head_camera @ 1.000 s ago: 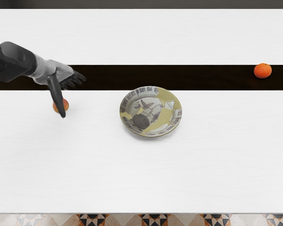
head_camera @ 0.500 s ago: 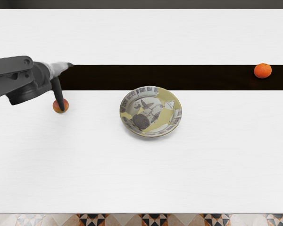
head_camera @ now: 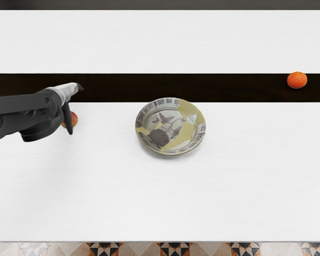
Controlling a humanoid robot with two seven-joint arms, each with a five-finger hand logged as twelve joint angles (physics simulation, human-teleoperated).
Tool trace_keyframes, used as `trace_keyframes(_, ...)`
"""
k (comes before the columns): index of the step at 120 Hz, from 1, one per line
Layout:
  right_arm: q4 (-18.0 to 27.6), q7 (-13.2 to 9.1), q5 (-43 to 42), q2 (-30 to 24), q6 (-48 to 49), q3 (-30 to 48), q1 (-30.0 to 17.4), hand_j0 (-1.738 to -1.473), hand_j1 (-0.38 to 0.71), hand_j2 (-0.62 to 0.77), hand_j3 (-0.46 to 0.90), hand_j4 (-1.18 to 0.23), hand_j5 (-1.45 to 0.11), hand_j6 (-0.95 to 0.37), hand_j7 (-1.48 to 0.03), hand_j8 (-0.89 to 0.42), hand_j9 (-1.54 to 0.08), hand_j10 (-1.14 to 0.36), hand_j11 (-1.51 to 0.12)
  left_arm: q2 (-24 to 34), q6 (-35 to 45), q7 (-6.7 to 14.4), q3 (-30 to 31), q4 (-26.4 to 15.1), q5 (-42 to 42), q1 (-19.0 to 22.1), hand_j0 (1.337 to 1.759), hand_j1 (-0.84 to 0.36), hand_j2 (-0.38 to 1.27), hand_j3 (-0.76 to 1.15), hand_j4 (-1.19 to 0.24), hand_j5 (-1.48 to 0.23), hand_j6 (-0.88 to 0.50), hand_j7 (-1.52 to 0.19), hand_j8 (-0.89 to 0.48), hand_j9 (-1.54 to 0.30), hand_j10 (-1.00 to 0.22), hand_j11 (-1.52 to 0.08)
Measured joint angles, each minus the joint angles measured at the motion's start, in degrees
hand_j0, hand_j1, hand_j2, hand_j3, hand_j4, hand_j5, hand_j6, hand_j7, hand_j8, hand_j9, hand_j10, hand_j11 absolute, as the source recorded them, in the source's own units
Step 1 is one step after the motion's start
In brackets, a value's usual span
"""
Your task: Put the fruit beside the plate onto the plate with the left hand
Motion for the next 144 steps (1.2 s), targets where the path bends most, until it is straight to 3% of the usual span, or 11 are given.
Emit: trace_keyframes(144,0.0,0.0,-0.01,0.0,0.0,0.0,0.01,-1.658,-0.33,0.0,0.0,-0.02,-0.02,-0.02,-0.02,-0.02,-0.02,-0.02,-0.02,-0.62,-0.65,0.0,2.52,0.09,-0.04,0.68,1.658,-0.27,0.16,0.0,-0.53,-0.7,-0.53,-0.69,-0.49,-0.69,-0.53,-0.69)
